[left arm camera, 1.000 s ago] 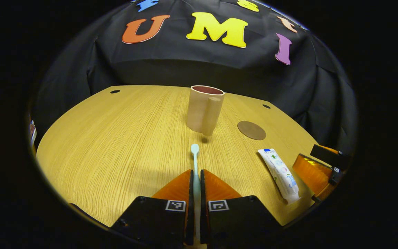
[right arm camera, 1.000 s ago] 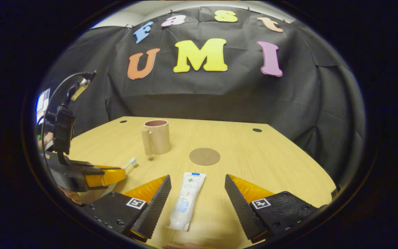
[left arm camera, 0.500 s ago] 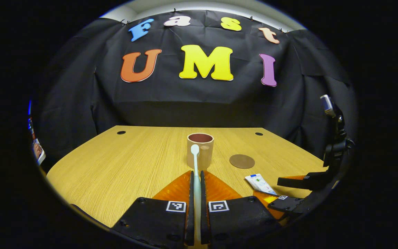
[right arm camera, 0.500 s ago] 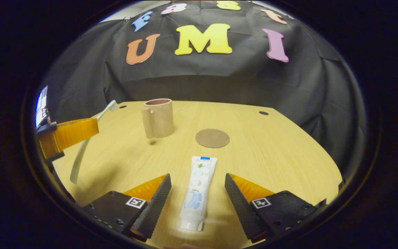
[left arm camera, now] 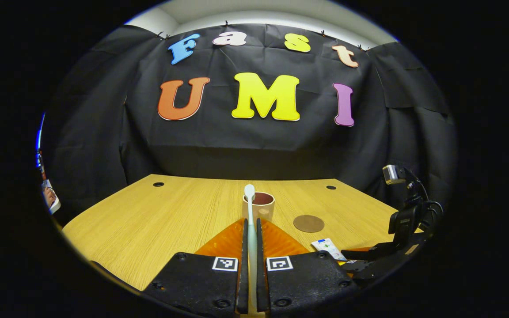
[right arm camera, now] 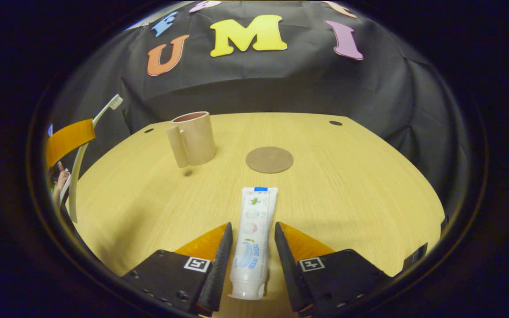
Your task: Put the toothbrush and toothpaste on the desktop into the cup, then pick up the cup and place it on the coaster on the desktop.
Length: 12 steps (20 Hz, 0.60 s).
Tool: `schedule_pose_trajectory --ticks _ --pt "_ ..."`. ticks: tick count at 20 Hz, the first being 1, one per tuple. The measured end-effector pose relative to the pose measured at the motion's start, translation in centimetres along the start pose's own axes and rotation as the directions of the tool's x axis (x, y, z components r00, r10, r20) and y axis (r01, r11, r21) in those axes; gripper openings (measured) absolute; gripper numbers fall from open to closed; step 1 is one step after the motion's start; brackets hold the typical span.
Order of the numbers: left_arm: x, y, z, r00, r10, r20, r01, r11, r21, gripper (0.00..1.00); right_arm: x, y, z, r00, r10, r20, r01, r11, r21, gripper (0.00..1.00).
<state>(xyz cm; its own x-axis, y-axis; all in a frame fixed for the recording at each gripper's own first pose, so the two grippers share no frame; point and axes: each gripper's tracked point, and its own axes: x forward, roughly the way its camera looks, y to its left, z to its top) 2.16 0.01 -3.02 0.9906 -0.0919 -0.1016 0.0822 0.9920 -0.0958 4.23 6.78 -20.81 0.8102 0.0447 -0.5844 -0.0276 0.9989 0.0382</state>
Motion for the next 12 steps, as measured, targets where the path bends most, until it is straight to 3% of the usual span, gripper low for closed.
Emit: schedule_pose_trajectory --ticks 2,3,4,7,9,10,12 --pt "0.0 -0.2 0.1 1.0 -0.001 -0.002 0.001 1.0 -0.009 0.1 0.0 0.4 -0.2 1.0 0.024 -0.016 -0.024 1.0 0.002 0.56" --pt "0.0 -0.4 0.0 1.0 -0.008 -0.011 0.008 1.0 -0.02 0.1 0.0 0.4 -0.2 0.999 0.029 -0.024 -0.029 1.0 0.007 0.45" --pt "0.2 -0.6 -0.1 1.0 -0.02 -0.021 0.02 1.0 -0.023 0.1 0.0 0.4 -0.2 0.999 0.031 -0.025 -0.031 1.0 0.006 0.41" --pt "0.9 -0.1 1.2 1.0 -0.027 -0.005 0.027 1.0 -0.002 0.1 -0.3 0.1 -0.1 0.998 0.049 -0.024 -0.048 0.999 0.024 0.39" --pt "1.5 -0.1 2.0 0.999 -0.045 0.002 0.045 0.998 -0.033 0.1 -0.5 0.4 0.1 0.993 0.118 -0.023 -0.114 0.987 0.116 0.28" --pt "1.8 -0.1 2.3 0.999 -0.044 -0.003 0.043 0.998 -0.045 0.1 -0.3 0.1 0.0 0.992 0.128 -0.018 -0.125 0.985 0.118 0.28" --pt "2.0 0.3 2.7 0.999 -0.035 -0.002 0.035 0.998 -0.045 0.1 -0.2 -1.1 0.3 0.996 0.094 -0.001 -0.093 0.991 0.094 0.27"
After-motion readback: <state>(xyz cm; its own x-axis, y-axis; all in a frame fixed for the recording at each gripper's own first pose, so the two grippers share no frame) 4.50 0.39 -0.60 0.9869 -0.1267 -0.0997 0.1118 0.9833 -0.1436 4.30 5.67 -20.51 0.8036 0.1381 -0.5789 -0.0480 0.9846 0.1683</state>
